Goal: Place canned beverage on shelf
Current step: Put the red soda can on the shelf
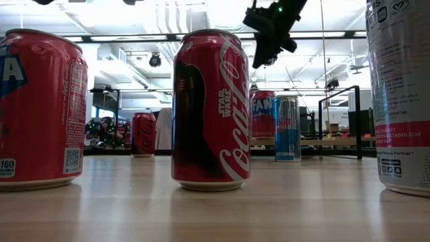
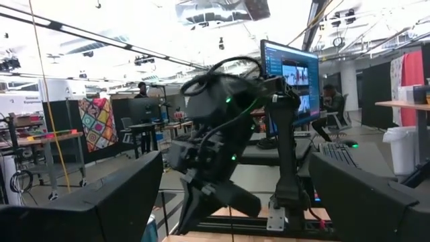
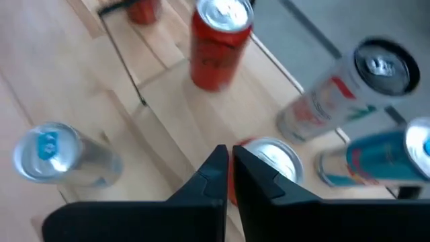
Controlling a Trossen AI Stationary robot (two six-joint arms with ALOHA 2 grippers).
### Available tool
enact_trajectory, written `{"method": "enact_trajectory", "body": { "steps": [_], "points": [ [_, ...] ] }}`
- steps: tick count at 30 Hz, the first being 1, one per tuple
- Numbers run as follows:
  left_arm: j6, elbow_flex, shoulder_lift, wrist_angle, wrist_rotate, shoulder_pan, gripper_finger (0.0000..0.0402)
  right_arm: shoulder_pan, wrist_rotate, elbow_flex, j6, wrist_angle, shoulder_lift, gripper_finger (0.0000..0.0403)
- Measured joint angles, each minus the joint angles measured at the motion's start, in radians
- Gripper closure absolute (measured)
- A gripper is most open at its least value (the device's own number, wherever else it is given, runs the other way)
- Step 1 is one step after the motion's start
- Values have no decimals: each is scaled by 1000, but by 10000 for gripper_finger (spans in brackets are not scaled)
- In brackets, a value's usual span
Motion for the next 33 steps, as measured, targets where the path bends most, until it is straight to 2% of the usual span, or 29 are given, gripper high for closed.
{"method": "enact_trajectory", "body": {
  "steps": [9,33],
  "points": [
    [0,1,0,4,0,0,43,-68,-56,0,7,-70,40,394],
    [5,2,0,4,-26,0,43,-85,-51,-2,7,-108,90,394]
  ]
}}
